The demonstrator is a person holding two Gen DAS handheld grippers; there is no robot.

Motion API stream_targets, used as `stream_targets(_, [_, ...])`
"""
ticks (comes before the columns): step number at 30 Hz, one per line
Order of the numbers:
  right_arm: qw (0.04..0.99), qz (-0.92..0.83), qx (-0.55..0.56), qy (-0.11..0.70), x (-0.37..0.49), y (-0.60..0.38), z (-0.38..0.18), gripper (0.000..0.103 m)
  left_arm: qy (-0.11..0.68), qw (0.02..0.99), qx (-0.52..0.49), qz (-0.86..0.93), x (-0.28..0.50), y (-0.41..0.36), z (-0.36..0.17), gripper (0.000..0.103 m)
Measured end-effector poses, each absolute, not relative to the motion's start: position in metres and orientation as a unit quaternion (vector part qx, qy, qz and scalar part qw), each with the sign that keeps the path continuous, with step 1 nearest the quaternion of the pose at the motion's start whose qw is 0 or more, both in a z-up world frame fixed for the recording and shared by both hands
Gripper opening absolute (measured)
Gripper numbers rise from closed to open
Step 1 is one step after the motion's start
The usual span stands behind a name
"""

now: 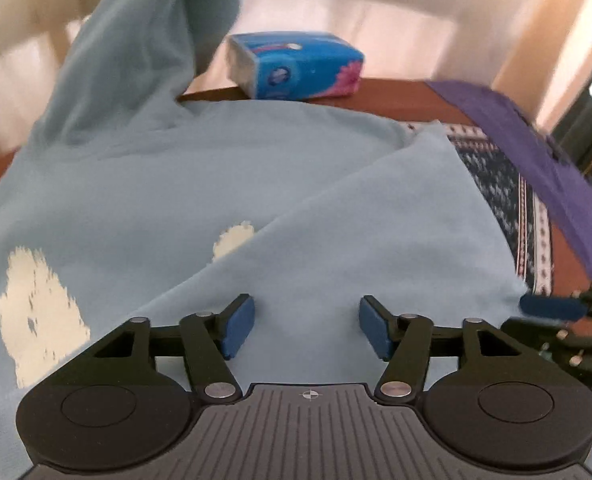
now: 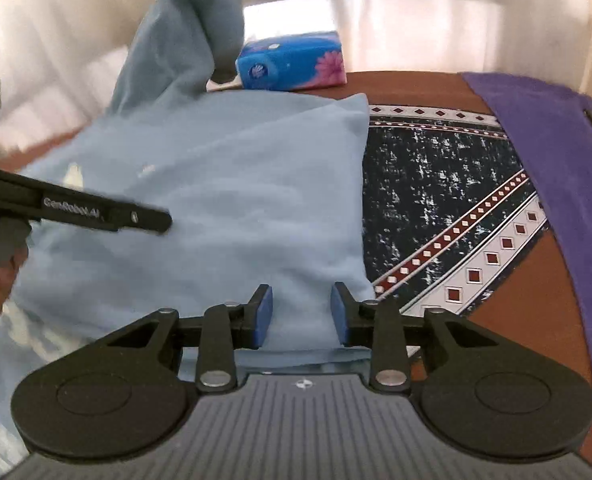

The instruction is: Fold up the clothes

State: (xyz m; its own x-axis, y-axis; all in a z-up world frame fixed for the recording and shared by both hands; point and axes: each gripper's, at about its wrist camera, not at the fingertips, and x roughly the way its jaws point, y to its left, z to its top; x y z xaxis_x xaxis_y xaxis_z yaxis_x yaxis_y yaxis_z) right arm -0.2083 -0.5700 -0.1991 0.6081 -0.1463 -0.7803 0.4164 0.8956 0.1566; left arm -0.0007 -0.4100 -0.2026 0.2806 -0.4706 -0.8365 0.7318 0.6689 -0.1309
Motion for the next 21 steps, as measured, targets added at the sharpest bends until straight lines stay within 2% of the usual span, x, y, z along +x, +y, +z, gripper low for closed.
stream_targets(4, [0.882,-0.148,0.152,0.422,-0.202,-0.561,-0.176,0.039,0.471,0.798,0.079,-0.368,0.0,-0.389,-0.171,0.074])
stream_targets(6, [0.895,-0.115,0.153,0.403,-0.195,-0.547,-0.156,0.041,0.45,0.821,0.047,-0.349,-0.007,-0.36,-0.149,0.078])
stream_targets(7, [0.901,-0.098,0.151,0.396,-0.19,-0.54,-0.148,0.043,0.443,0.83,0.031,-0.337,-0.01,-0.342,-0.138,0.08])
stream_targets(8, [0.906,-0.081,0.149,0.388,-0.185,-0.532,-0.14,0.05,0.438,0.84,0.018,-0.32,-0.013,-0.322,-0.13,0.082])
stream_targets(9, [0.911,-0.064,0.147,0.381,-0.18,-0.524,-0.132,0.058,0.435,0.85,0.007,-0.296,-0.016,-0.297,-0.124,0.084])
stream_targets(13, [0.922,0.008,0.118,0.367,-0.153,-0.483,-0.11,0.074,0.425,0.885,-0.033,-0.187,-0.026,-0.195,-0.106,0.086])
stream_targets(17, [0.92,0.071,0.073,0.379,-0.123,-0.423,-0.103,0.084,0.421,0.903,-0.068,-0.052,-0.034,-0.074,-0.104,0.088])
stream_targets(21, [0.91,0.138,0.024,0.391,-0.093,-0.35,-0.102,0.085,0.42,0.897,-0.113,0.072,-0.036,0.049,-0.107,0.088])
